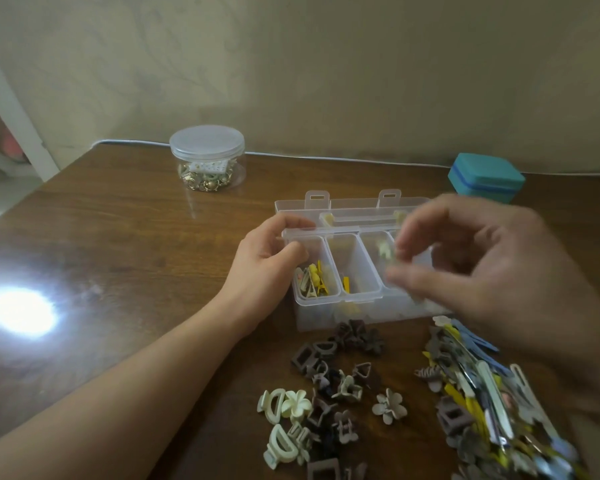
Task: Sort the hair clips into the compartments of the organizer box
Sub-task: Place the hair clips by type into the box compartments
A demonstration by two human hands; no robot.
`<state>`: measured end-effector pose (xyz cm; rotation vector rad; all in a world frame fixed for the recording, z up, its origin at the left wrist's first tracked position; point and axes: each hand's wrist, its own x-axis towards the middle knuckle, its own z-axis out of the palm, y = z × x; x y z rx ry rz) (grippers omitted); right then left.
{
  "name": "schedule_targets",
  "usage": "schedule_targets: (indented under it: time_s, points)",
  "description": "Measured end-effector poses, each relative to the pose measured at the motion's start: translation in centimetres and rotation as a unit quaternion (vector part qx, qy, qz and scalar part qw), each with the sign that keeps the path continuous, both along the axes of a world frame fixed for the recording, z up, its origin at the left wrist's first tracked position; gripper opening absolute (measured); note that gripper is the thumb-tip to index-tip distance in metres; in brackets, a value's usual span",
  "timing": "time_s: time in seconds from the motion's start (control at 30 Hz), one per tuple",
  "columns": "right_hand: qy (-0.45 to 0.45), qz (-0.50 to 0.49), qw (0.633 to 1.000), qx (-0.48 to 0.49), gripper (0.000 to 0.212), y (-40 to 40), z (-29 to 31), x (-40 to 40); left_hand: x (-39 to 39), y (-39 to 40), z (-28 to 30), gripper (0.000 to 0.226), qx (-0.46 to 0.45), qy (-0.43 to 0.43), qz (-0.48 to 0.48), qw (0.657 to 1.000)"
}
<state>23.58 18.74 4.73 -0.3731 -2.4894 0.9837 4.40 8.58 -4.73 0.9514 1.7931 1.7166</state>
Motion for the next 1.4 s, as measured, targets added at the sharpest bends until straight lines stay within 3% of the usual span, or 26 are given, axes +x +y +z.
schedule_targets:
  time_s: [0.03, 0.1, 0.2, 0.27, 0.73, 0.8, 0.87, 0.97, 1.03, 1.13, 1.27, 1.4]
  points:
    - [0.056, -0.032, 0.998, -0.001, 0.011, 0.0, -0.5, -0.5, 0.0, 0.0, 0.0, 0.033, -0.001, 0.003, -0.006, 1.0]
    - [0.082, -0.069, 0.993, 0.038, 0.011, -0.1, -2.0, -1.6, 0.1, 0.0, 0.0, 0.034, -0.003, 0.006, -0.016, 1.0]
    - [0.03, -0.095, 0.991, 0.087, 0.006, 0.1, -3.3, -2.6, 0.1, 0.0, 0.1, 0.035, -0.002, 0.013, -0.032, 0.999]
    - [-0.006, -0.097, 0.988, 0.121, 0.014, 0.1, -3.4, -2.6, 0.1, -0.1, 0.1, 0.034, 0.002, 0.014, -0.035, 0.999]
    - [0.196, -0.03, 0.98, -0.025, 0.016, 1.7, 1.6, 1.7, -0.2, 0.1, -0.2, 0.033, 0.01, -0.002, -0.012, 1.0]
    - [0.156, -0.019, 0.988, -0.011, 0.019, 1.7, 2.9, 3.1, -0.3, 0.0, -0.2, 0.033, 0.009, -0.004, -0.018, 1.0]
    - [0.032, -0.03, 0.996, 0.078, 0.02, 1.7, 3.5, 4.7, -0.4, -0.1, -0.3, 0.035, 0.005, 0.001, -0.025, 1.0]
    - [-0.233, -0.053, 0.953, 0.188, 0.032, 1.2, 1.5, 6.8, -0.3, -0.1, -0.2, 0.036, 0.008, 0.001, -0.027, 1.0]
    - [-0.317, -0.088, 0.918, 0.222, 0.035, 0.5, -0.7, 7.6, -0.2, -0.1, -0.2, 0.036, 0.01, 0.001, -0.023, 1.0]
    - [-0.327, -0.15, 0.908, 0.214, 0.037, 0.0, -3.0, 7.9, -0.2, 0.0, -0.2, 0.034, 0.011, 0.001, -0.021, 1.0]
    - [-0.281, -0.185, 0.926, 0.169, 0.008, 0.0, -4.3, 8.0, -0.3, -0.1, -0.1, 0.034, 0.01, -0.001, -0.021, 1.0]
    - [-0.287, -0.2, 0.928, 0.127, 0.006, 0.1, -4.5, 7.8, -0.4, -0.1, -0.2, 0.036, 0.005, 0.0, -0.022, 1.0]
